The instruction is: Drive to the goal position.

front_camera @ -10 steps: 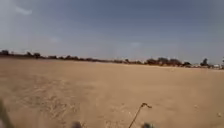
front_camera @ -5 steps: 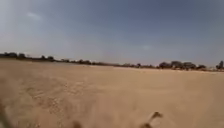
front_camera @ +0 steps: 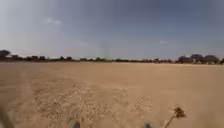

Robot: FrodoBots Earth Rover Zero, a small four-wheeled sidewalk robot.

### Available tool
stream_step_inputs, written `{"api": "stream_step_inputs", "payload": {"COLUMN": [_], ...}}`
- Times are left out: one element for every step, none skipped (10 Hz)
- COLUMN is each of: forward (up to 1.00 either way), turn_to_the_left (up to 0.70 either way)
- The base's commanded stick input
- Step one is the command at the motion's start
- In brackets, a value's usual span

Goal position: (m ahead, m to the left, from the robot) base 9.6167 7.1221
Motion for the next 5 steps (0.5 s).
{"api": "stream_step_inputs", "payload": {"forward": [1.00,1.00,1.00,1.00,1.00], "turn_to_the_left": [0.27,0.27,0.27,0.27,0.27]}}
